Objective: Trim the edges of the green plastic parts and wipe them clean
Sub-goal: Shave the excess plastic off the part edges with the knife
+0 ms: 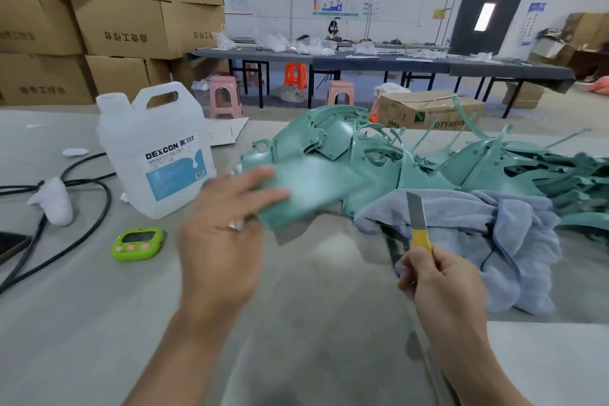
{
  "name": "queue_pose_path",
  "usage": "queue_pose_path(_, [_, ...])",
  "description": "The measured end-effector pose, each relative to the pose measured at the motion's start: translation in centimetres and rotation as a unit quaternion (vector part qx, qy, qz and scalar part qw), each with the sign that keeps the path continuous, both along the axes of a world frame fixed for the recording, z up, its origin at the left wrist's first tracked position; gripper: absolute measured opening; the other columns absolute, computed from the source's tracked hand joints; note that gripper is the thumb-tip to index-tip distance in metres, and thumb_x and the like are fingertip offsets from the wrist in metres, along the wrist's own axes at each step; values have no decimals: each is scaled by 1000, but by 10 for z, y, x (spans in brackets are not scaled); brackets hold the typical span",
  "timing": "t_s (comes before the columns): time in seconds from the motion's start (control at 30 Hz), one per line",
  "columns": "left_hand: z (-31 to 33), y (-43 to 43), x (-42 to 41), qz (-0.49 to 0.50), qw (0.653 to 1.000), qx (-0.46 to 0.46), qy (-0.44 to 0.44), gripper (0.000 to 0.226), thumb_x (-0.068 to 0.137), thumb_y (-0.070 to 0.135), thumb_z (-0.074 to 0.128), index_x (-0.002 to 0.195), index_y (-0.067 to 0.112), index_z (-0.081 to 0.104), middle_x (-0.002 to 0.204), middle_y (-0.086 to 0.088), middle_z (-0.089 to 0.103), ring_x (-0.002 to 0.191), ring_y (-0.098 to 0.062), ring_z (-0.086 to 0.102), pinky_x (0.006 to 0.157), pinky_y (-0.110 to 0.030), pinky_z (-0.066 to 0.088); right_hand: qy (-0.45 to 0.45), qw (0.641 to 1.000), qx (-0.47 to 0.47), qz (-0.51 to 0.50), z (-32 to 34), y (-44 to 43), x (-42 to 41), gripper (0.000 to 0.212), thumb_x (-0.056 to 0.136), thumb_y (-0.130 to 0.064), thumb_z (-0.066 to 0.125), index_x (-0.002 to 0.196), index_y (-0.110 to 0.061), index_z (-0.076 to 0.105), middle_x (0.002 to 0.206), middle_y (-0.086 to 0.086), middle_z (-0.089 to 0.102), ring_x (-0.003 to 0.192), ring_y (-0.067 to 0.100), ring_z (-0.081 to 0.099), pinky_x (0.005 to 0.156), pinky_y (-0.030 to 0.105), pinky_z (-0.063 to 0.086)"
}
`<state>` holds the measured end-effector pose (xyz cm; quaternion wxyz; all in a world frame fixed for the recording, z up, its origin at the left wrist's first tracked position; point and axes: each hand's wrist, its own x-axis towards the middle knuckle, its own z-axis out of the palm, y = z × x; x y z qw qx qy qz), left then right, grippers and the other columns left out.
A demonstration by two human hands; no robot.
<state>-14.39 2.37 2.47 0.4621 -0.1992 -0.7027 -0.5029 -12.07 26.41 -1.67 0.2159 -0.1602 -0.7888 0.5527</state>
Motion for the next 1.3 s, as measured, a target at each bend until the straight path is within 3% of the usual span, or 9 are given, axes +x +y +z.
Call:
queue_pose_path(0.1, [-31, 23, 0, 12, 984, -177, -11, 32, 87, 9, 56, 102, 24, 80, 118, 13, 72, 117, -8, 61, 104, -44, 44, 49, 997, -52, 12, -1, 0, 0, 27, 98, -23, 56, 75, -18, 69, 59, 6, 65, 54, 16, 53, 57, 31, 44])
queue_pose_path(0.23, [-53, 38, -2, 27, 966, -249, -58, 37, 75, 1, 69, 102, 24, 81, 113, 13, 74, 113, -10, 65, 111, -39, 38, 57, 997, 0, 50, -6, -6, 4, 32, 103, -23, 53, 74, -22, 66, 59, 5, 64, 49, 13, 48, 55, 34, 40])
queue_pose_path(0.37, [-55, 36, -5, 77, 965, -248, -35, 35, 77, 5, 69, 103, 25, 80, 114, 13, 74, 111, -9, 65, 111, -45, 38, 2, 998, 61, 30, -10, -8, 3, 34, 102, -22, 53, 70, -18, 64, 60, -5, 68, 51, 9, 54, 57, 36, 45])
queue_pose_path(0.57, [-54, 32, -4, 142, 958, -247, -11, 40, 75, 3, 70, 105, 29, 79, 115, 16, 73, 112, -7, 64, 99, -30, 34, -41, 988, 143, 31, -10, -14, 10, 35, 100, -22, 54, 67, -14, 60, 65, -15, 67, 67, 4, 58, 56, 24, 41])
queue_pose_path(0.73, [-49, 28, -4, 185, 953, -239, -31, 41, 76, -1, 72, 104, 29, 79, 113, 15, 73, 110, -6, 63, 97, -21, 24, -16, 972, 212, 104, -10, -26, 21, 30, 101, -32, 52, 73, -19, 53, 65, -2, 61, 62, 14, 56, 65, 42, 47])
queue_pose_path(0.83, [-48, 25, -4, 190, 952, -236, -46, 45, 74, -6, 78, 105, 27, 79, 114, 14, 74, 110, -9, 64, 98, -20, 23, 17, 960, 220, 172, -9, -30, 27, 27, 99, -33, 54, 74, -23, 49, 65, -5, 59, 62, 14, 54, 60, 31, 40])
queue_pose_path(0.97, [-45, 24, -4, 187, 953, -233, -44, 40, 79, 2, 67, 108, 26, 79, 116, 14, 73, 111, -10, 65, 98, -20, 23, 38, 949, 228, 216, -9, -30, 27, 25, 99, -35, 53, 74, -31, 47, 66, -7, 58, 62, 12, 53, 60, 25, 39])
queue_pose_path(1.17, [-43, 27, -3, 188, 954, -230, -25, 37, 78, 2, 68, 103, 26, 80, 112, 13, 74, 106, -9, 66, 98, -18, 22, 29, 979, 191, 72, -9, -8, 0, 34, 100, -25, 55, 67, -15, 54, 56, 6, 56, 58, 26, 52, 57, 33, 37])
queue_pose_path(1.3, [-45, 25, -2, 179, 955, -236, -23, 38, 78, 2, 69, 105, 27, 80, 114, 13, 74, 108, -10, 66, 97, -20, 23, 75, 956, 205, 197, -6, -7, 14, 31, 95, -42, 54, 71, -23, 51, 58, 1, 54, 52, 17, 48, 52, 30, 38])
